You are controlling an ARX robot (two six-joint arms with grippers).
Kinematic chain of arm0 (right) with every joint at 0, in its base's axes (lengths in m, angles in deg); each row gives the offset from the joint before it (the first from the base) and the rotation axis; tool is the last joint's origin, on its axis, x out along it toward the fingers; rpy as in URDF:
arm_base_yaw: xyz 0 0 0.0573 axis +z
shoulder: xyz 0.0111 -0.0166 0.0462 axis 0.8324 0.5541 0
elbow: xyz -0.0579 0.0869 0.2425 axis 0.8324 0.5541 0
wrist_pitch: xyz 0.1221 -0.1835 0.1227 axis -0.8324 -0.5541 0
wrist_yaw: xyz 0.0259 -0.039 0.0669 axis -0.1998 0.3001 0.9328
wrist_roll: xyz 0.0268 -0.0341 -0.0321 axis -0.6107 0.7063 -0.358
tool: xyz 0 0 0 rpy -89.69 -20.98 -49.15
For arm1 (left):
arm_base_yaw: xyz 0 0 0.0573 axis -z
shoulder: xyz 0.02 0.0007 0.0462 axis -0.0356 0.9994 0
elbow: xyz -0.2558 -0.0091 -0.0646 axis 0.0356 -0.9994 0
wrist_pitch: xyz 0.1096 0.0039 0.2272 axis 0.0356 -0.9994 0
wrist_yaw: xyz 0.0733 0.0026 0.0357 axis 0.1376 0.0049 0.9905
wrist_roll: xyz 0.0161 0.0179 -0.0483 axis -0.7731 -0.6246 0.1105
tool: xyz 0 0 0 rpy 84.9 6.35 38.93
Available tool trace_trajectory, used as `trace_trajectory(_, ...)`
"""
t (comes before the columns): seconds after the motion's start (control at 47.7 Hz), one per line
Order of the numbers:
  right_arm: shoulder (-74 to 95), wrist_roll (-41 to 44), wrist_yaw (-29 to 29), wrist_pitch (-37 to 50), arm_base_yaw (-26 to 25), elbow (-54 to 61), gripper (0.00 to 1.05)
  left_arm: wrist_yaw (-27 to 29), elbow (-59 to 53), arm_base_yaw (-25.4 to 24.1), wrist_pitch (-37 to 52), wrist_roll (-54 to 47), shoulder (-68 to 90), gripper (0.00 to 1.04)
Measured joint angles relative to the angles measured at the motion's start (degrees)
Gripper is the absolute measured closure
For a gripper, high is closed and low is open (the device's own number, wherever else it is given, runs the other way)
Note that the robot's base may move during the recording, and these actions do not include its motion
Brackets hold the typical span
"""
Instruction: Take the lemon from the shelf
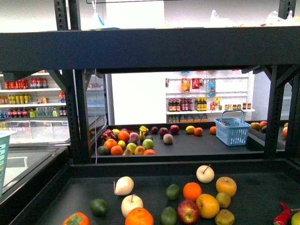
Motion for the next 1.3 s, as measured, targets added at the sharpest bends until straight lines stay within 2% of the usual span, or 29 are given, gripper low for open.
trace_trajectory(0.231, 0.0, 0.0, 0.0, 0.0, 0.0, 0.0, 0.08, -2.36, 0.52, -2.45, 11.06, 2.38, 5.77, 0.97)
trace_trajectory(0.671, 0.0, 0.0, 0.0, 0.0, 0.0, 0.0, 0.08, -5.2, -6.78, -4.13, 20.59, 5.09, 8.37, 0.97)
trace_trajectory(0.734, 0.0, 0.0, 0.0, 0.0, 0.0, 0.0, 0.08, -6.32, -7.61, -4.2, 21.16, 3.93, 8.37, 0.85)
trace_trajectory(0.965, 0.0, 0.0, 0.0, 0.0, 0.0, 0.0, 0.08, -8.2, -9.57, -4.79, 18.82, 0.39, 8.28, 0.27)
trace_trajectory(1.07, 0.0, 0.0, 0.0, 0.0, 0.0, 0.0, 0.08, -8.92, -9.81, -5.29, 17.55, -0.85, 7.82, 0.06)
trace_trajectory(1.301, 0.0, 0.0, 0.0, 0.0, 0.0, 0.0, 0.08, -10.32, -9.86, -5.81, 15.54, -1.99, 4.96, 0.08)
